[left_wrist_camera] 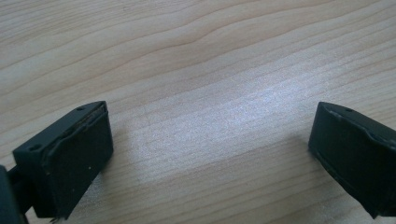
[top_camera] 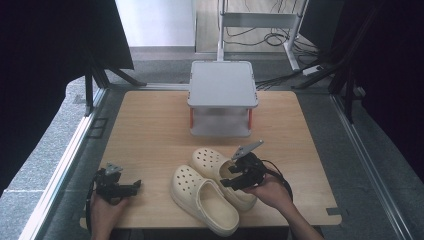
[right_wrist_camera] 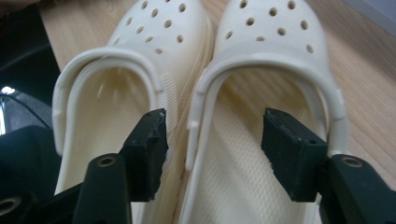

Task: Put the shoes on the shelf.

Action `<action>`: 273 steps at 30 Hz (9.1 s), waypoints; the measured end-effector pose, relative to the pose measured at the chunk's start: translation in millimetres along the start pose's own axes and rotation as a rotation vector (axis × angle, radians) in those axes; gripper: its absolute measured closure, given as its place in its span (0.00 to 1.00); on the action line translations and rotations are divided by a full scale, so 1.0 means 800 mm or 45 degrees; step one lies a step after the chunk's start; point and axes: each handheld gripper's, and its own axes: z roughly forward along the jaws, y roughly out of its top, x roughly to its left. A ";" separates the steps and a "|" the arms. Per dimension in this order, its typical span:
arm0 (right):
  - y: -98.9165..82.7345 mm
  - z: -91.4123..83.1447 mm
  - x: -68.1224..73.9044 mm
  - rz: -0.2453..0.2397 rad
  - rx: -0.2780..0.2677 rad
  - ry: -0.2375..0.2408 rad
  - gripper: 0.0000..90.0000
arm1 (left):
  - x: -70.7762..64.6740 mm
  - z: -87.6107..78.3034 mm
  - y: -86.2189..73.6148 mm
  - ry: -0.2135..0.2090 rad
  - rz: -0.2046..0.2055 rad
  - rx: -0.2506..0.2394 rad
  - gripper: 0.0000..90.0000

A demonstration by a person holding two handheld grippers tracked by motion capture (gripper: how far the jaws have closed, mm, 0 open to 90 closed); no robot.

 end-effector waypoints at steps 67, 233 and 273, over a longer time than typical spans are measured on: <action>0.028 0.019 0.031 0.003 0.074 -0.063 0.71 | 0.000 0.000 0.000 -0.001 0.001 -0.001 0.00; 0.261 -0.050 -0.133 0.115 -0.145 -0.412 0.16 | 0.000 0.001 0.001 -0.007 0.003 -0.009 0.00; 0.090 -0.109 -0.094 0.050 -0.197 -0.298 0.15 | 0.000 0.001 0.001 -0.002 0.003 -0.007 0.00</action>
